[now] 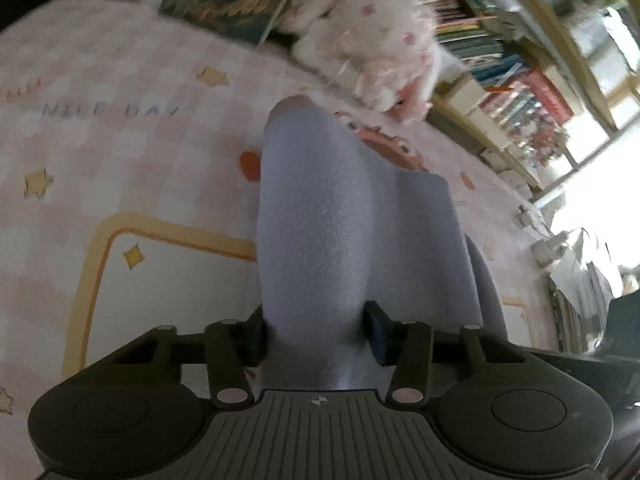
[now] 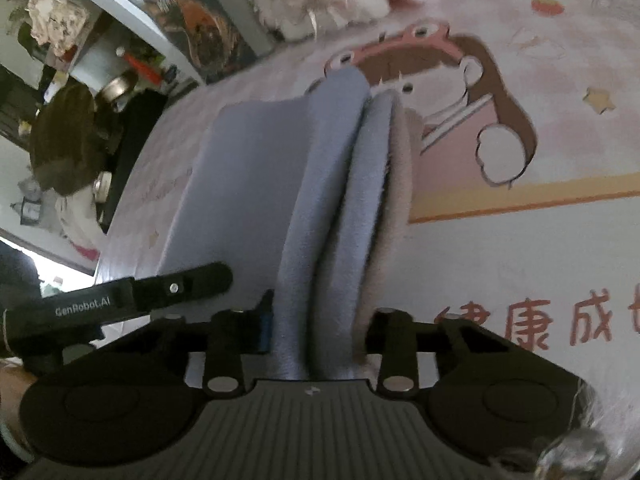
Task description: Fold clothes
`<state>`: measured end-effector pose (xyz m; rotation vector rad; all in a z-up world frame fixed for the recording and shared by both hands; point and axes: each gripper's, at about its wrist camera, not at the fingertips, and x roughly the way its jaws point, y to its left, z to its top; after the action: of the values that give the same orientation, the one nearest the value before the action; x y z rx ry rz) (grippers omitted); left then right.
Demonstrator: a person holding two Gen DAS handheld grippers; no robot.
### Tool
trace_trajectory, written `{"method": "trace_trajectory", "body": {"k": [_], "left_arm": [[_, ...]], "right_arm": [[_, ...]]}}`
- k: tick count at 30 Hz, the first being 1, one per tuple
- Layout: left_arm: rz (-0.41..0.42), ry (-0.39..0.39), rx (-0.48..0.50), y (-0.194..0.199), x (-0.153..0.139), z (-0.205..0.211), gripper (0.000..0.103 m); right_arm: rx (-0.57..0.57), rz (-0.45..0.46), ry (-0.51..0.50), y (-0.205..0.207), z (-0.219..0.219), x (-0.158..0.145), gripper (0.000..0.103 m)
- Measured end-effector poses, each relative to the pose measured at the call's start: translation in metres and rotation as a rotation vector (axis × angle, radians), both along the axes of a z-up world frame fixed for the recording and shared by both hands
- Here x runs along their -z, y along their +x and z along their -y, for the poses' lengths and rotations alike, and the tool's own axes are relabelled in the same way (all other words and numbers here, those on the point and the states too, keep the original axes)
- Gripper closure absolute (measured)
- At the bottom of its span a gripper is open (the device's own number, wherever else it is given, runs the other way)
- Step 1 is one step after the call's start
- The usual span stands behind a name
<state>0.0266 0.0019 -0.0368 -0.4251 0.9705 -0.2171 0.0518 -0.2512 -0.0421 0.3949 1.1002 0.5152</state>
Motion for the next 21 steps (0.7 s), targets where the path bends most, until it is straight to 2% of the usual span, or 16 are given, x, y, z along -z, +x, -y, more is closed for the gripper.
{"method": "trace_trajectory", "body": {"k": [4, 13, 21], "left_arm": [[0.071, 0.031, 0.01, -0.011, -0.021, 0.01, 0.058], [0.179, 0.018, 0.007, -0.024, -0.049, 0.026, 0.057], [0.176, 0.041, -0.003, -0.03, -0.055, 0.044, 0.057]], "right_arm": [[-0.019, 0.097, -0.014, -0.014, 0.003, -0.022, 0.075], [-0.036, 0.268, -0.009, -0.037, 0.024, -0.061, 0.075], [-0.043, 0.276, 0.016, -0.04, 0.042, -0.065, 0.074]]}}
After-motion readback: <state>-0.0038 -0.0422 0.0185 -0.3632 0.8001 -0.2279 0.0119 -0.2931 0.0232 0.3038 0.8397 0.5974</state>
